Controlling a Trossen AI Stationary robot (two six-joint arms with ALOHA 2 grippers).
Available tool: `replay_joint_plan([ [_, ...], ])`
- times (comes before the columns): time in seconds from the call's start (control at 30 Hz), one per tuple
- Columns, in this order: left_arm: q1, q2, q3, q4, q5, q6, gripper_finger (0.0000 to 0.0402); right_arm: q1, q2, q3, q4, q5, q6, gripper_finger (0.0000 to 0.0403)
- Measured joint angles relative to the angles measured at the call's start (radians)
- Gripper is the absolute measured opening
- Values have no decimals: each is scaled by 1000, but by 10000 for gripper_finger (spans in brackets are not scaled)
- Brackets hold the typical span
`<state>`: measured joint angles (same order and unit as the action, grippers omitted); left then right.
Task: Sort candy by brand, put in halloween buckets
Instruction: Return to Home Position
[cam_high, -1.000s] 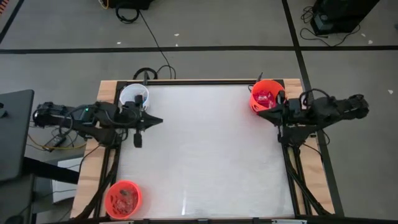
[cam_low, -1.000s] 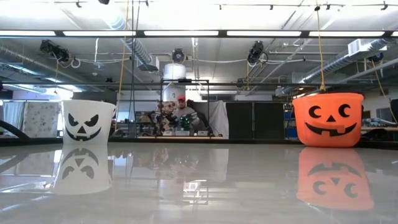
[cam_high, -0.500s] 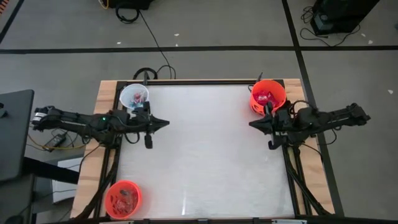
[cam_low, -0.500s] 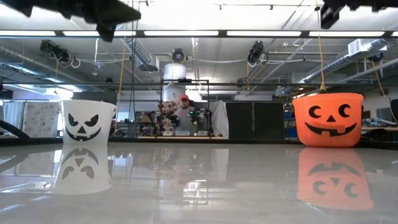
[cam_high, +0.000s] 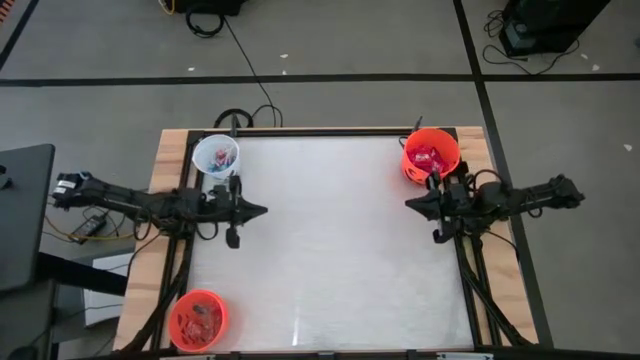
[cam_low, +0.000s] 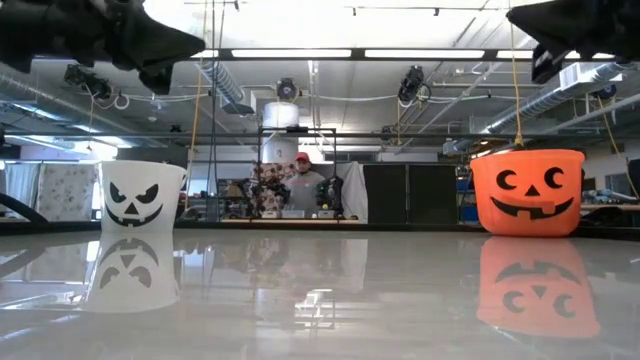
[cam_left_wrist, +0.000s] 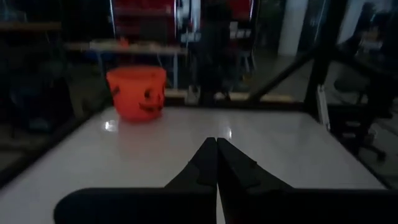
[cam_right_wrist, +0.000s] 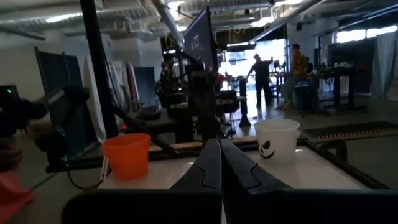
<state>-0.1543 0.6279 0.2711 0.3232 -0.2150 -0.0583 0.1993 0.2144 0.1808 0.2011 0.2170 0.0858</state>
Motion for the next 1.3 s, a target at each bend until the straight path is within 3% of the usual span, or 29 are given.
replay_joint_plan([
  [0.2,4,-41,-143,209,59,-12,6,0,-79,-54,-14,-1,27,2],
  [0.47,3,-42,-258,381,49,-19,7,0,-107,-115,10,20,32,2],
  [0.7,6,-40,-261,347,34,82,7,0,-107,-148,16,35,50,2],
  [0.9,62,-39,-262,241,182,55,4,-9,-107,-163,15,100,21,3],
  [1.3,148,-65,-262,329,193,79,2,-72,-107,-175,64,22,33,3],
])
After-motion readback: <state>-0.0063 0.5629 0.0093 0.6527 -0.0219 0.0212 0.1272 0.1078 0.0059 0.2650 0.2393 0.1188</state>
